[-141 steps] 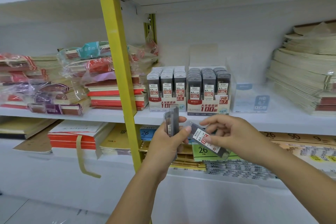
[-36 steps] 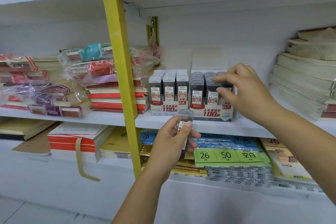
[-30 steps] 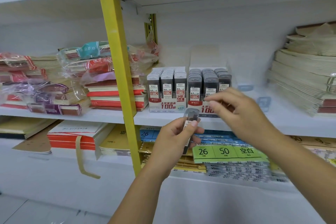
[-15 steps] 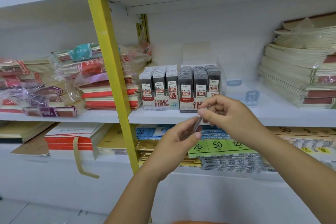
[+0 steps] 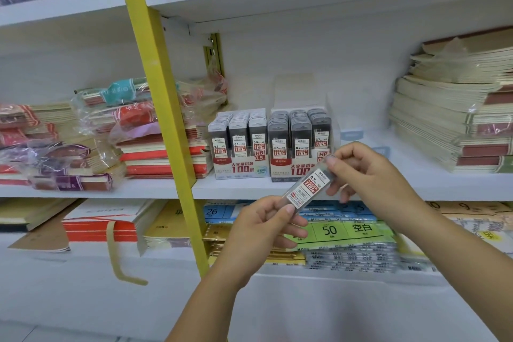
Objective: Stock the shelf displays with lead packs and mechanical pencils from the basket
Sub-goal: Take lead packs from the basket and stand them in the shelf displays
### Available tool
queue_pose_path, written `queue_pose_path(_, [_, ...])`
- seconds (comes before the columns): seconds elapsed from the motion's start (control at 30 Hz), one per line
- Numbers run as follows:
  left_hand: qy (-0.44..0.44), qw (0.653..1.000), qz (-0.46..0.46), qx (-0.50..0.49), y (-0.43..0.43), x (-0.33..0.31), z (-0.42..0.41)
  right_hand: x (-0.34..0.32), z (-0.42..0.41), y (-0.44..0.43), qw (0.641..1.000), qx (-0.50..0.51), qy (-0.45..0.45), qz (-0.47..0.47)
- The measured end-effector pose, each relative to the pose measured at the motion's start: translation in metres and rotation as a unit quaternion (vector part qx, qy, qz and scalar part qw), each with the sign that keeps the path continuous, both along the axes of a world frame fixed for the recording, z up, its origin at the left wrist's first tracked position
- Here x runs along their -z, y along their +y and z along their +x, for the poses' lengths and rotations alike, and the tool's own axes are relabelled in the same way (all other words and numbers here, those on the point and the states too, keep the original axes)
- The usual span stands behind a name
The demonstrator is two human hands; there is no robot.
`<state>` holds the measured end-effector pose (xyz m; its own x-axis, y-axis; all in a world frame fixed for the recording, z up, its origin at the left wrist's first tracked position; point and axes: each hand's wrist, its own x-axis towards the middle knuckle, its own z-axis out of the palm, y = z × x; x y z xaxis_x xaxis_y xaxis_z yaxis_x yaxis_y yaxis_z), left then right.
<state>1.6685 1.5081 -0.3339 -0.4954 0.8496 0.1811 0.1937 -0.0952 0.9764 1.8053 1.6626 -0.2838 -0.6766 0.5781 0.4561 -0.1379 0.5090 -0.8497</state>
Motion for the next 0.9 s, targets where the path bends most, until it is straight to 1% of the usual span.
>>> queue_pose_path(0.03, [0.007,1.0,0.002,-0.011,0.003,-0.001,0.0,0.0,0.0,0.0,1.0,-0.009,0.013,-0.014])
queue_pose_path(0.07, [0.034,0.999,0.004,-0.031,0.006,-0.001,0.0,-0.001,0.001,0.0,0.999,-0.002,0.032,-0.018])
queue_pose_path(0.1, [0.087,0.994,0.005,-0.064,0.011,0.0,-0.001,-0.006,0.002,0.0,0.998,0.019,0.064,-0.009])
queue_pose_path(0.13, [0.161,0.981,0.003,-0.108,0.016,0.0,-0.003,-0.012,0.004,0.002,0.993,0.054,0.104,0.017])
queue_pose_path(0.17, [0.24,0.959,0.002,-0.152,0.02,-0.001,-0.004,-0.022,0.007,0.005,0.984,0.095,0.137,0.063])
queue_pose_path(0.2, [0.305,0.934,0.008,-0.184,0.023,-0.003,-0.004,-0.034,0.01,0.008,0.97,0.135,0.154,0.131])
queue_pose_path(0.23, [0.35,0.915,0.01,-0.199,0.027,-0.005,-0.005,-0.047,0.011,0.012,0.952,0.168,0.148,0.21])
queue_pose_path(0.27, [0.375,0.904,0.007,-0.205,0.032,-0.004,-0.006,-0.058,0.011,0.017,0.932,0.192,0.122,0.283])
queue_pose_path(0.33, [0.387,0.899,-0.004,-0.206,0.039,0.0,-0.007,-0.075,0.005,0.027,0.902,0.208,0.045,0.376])
queue_pose_path(0.4, [0.38,0.903,0.002,-0.203,0.044,0.006,-0.006,-0.084,-0.004,0.036,0.888,0.2,-0.015,0.413])
queue_pose_path(0.47, [0.377,0.903,0.018,-0.205,0.047,0.009,-0.006,-0.087,-0.013,0.043,0.894,0.174,-0.064,0.407])
queue_pose_path(0.53, [0.379,0.901,0.027,-0.208,0.047,0.011,-0.008,-0.085,-0.021,0.051,0.91,0.14,-0.105,0.377])
queue_pose_path(0.6, [0.377,0.903,0.033,-0.203,0.046,0.012,-0.011,-0.081,-0.028,0.058,0.914,0.128,-0.124,0.366])
queue_pose_path(0.67, [0.374,0.907,0.036,-0.191,0.043,0.012,-0.013,-0.075,-0.034,0.064,0.897,0.137,-0.133,0.398])
queue_pose_path(0.73, [0.374,0.91,0.035,-0.176,0.041,0.012,-0.015,-0.069,-0.039,0.068,0.877,0.173,-0.143,0.424])
queue_pose_path(0.8, [0.372,0.913,0.033,-0.162,0.038,0.012,-0.017,-0.064,-0.041,0.069,0.864,0.213,-0.156,0.428])
queue_pose_path(0.9, [0.361,0.92,0.029,-0.147,0.032,0.01,-0.018,-0.054,-0.037,0.065,0.86,0.236,-0.162,0.422])
